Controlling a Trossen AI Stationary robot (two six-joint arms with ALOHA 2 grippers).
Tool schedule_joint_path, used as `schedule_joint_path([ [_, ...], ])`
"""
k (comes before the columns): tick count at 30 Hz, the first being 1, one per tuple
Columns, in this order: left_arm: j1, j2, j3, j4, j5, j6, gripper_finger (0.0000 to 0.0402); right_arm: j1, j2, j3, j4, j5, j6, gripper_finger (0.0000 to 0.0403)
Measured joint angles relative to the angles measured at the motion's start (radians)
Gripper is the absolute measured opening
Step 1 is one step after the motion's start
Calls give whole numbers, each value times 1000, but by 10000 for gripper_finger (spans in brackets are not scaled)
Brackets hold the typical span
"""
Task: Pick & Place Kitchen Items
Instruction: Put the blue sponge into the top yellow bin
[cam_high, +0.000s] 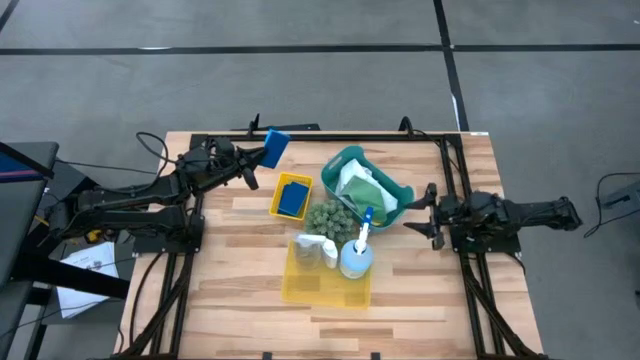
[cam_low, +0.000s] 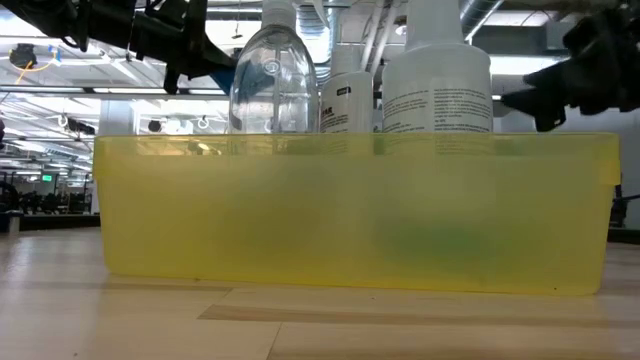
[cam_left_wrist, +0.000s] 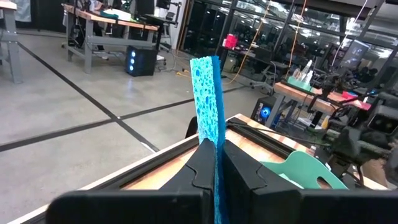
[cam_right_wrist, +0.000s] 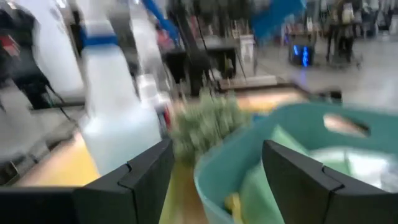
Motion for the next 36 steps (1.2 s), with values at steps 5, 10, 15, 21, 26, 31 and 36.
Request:
schedule_joint_path([
  [5,0,18,0,2,0,-3,6,13,16,-8,17,-16,-9,240],
  [10,0,23,0,3,0,-5,6,37,14,-29,83,-23,-34,240],
  [15,0,23,0,1,0,-5,6,69,3,-43,112,-42,-67,240],
  [21,0,24,0,4,0,-21,6,72,2,-43,111,-40,-67,240],
  [26,0,24,0,4,0,-35,6,65,4,-41,114,5,-56,240],
  [31,0,23,0,-5,6,-84,6,52,3,-40,125,11,68,240],
  [36,0,23,0,-36,47,-209,6,50,3,-40,124,10,160,240],
])
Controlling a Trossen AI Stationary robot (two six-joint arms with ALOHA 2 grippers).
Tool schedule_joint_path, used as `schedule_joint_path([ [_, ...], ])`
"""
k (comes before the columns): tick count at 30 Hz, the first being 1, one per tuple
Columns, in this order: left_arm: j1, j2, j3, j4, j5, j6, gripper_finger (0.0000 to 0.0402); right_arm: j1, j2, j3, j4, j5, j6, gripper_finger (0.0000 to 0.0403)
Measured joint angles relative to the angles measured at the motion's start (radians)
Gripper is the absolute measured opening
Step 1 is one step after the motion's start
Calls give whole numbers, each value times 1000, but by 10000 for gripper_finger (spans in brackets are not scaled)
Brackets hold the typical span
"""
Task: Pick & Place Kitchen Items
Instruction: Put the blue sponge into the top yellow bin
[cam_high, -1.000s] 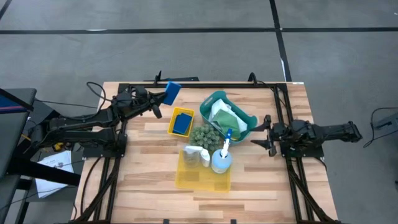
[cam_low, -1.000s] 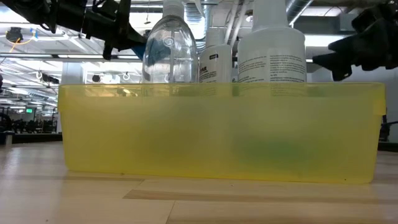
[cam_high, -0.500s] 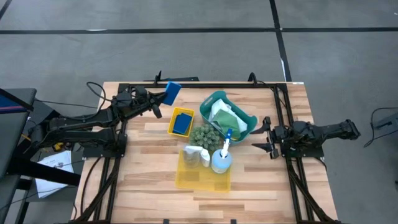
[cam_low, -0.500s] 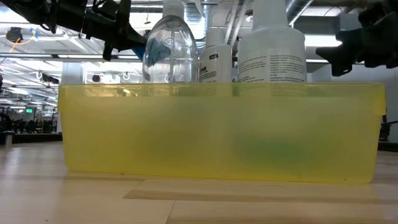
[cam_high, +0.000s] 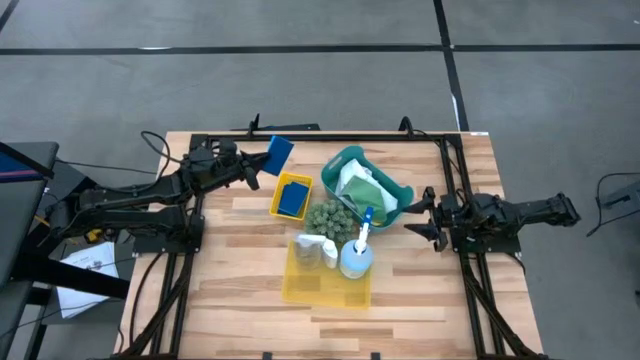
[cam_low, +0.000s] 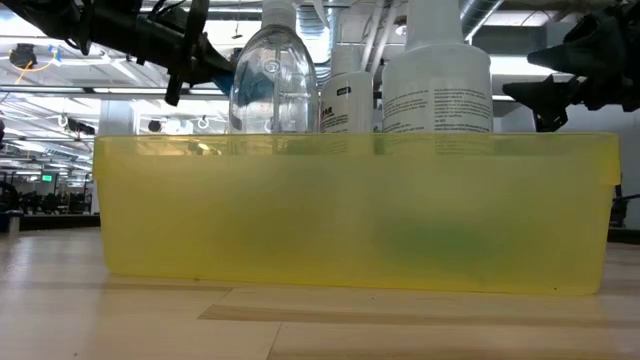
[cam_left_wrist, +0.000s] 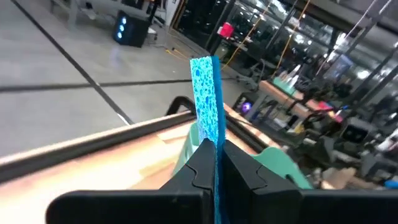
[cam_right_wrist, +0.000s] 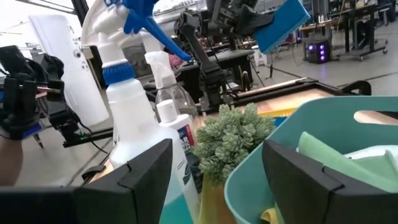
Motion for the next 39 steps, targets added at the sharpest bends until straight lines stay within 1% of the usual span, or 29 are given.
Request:
schedule_joint_path([
  [5,-3,13,-1,-29,0,-123,6,0,0,1,-4,-2,0,240],
  [8,-15,22,-49,-15,-15,-201,6,0,0,1,-4,-2,0,240],
  [10,-21,26,-107,4,-22,-254,6,0,0,1,-4,-3,0,240],
  [13,-21,26,-202,115,-19,-325,6,1,0,2,-4,-3,1,240],
  [16,-22,25,-297,243,30,-406,6,1,0,2,-4,-3,1,240],
  [18,-36,24,-348,324,43,-448,6,1,0,2,-4,-3,1,240],
  [20,-53,24,-386,369,35,-470,6,1,0,2,-4,-3,1,240],
  [22,-70,26,-409,372,6,-490,6,1,0,2,-4,-3,1,240],
  [26,-117,60,-439,412,-99,-517,6,1,0,3,-4,-3,1,240],
  [28,-140,82,-442,449,-133,-521,6,1,0,3,-3,-3,1,240],
  [35,-172,185,-441,535,-156,-522,6,1,0,3,-4,-3,1,240],
  [39,-172,268,-441,634,-161,-525,6,1,0,3,-4,-4,1,240],
])
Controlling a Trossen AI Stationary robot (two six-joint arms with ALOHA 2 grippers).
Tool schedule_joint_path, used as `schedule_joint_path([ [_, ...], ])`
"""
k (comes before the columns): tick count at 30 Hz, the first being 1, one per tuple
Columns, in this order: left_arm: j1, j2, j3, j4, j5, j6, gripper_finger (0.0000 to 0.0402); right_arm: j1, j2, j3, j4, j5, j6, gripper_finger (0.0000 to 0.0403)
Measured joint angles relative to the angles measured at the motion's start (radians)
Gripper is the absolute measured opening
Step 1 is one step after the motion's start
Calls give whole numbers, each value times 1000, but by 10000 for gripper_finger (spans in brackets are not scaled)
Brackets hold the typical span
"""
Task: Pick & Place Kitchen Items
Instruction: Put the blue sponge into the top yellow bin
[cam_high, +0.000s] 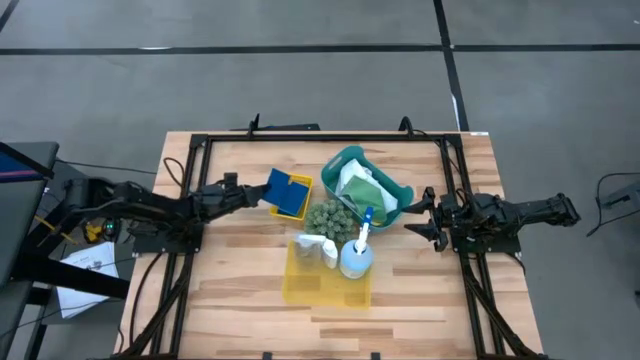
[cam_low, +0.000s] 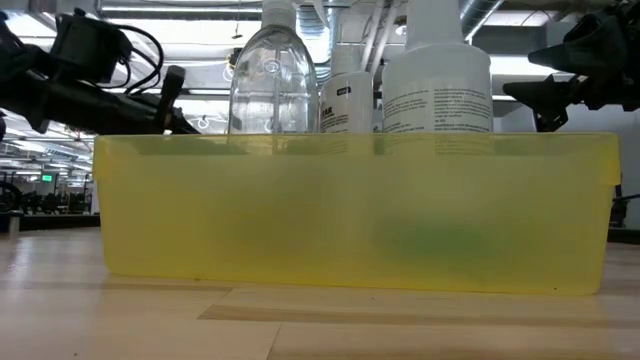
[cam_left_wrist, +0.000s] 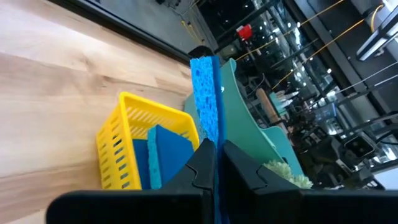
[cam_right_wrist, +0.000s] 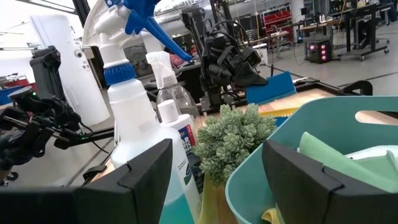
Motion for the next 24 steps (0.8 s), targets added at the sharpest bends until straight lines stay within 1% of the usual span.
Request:
schedule_joint_path([
  [10,0,222,0,239,20,-23,6,0,0,0,0,0,0,240],
  [13,0,276,14,267,37,-25,6,0,0,0,0,0,0,240],
  [19,-6,340,54,293,60,-26,6,0,0,0,0,0,0,240],
  [24,-18,342,57,308,47,-25,6,0,0,0,0,0,0,240],
])
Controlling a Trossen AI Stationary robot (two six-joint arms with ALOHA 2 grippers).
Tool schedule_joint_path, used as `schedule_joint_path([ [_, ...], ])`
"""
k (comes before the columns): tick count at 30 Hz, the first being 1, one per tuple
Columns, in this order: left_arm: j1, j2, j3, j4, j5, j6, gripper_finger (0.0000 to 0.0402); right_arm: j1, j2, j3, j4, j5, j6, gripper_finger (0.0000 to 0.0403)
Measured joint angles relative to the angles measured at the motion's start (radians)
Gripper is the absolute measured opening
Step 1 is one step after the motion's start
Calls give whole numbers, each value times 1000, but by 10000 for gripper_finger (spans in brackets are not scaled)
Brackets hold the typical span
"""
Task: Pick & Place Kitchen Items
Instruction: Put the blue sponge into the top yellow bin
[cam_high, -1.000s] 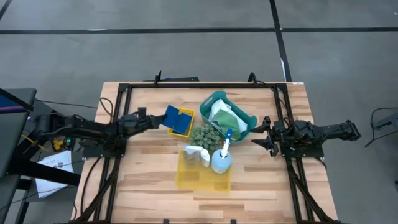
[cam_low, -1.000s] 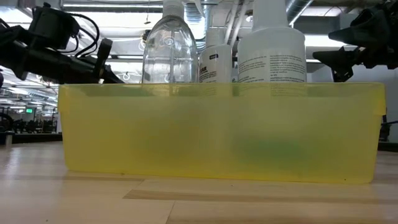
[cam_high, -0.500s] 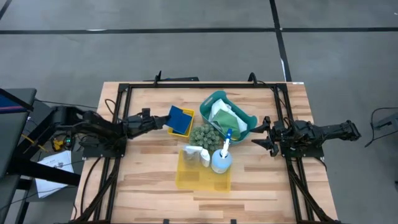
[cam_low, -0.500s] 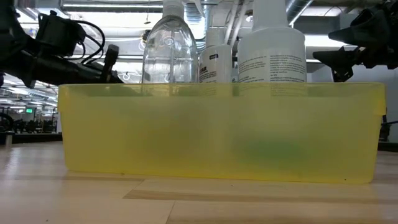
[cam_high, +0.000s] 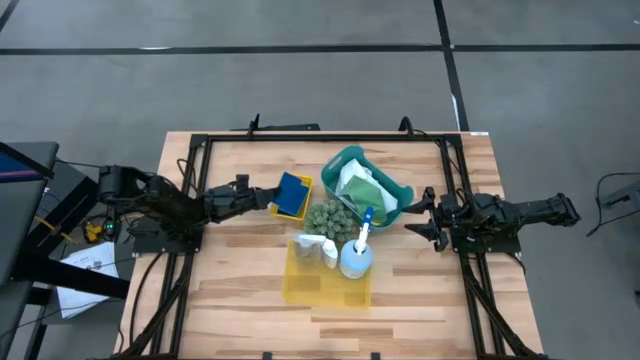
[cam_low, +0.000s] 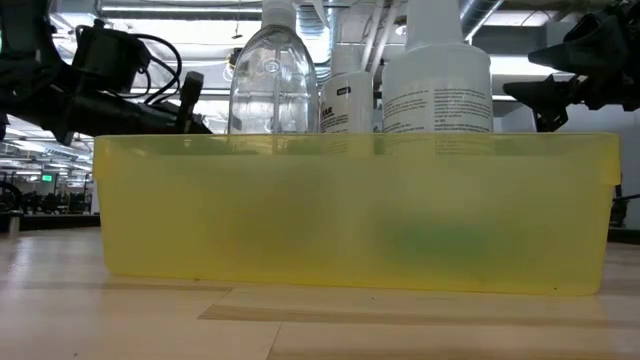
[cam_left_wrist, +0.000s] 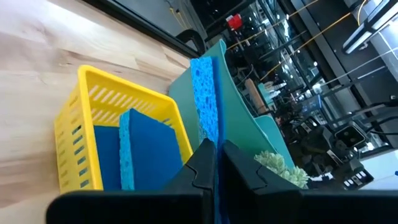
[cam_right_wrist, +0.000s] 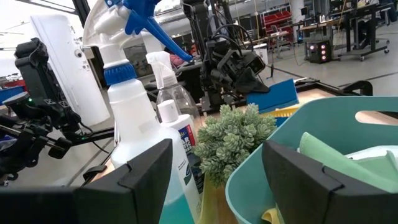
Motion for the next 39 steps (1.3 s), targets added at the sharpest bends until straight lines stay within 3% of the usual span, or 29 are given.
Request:
schedule_joint_path([
  [20,-44,0,72,-135,-67,55,6,0,0,0,0,0,0,240],
  [39,-76,0,83,-158,-110,52,6,0,0,0,0,0,0,240],
])
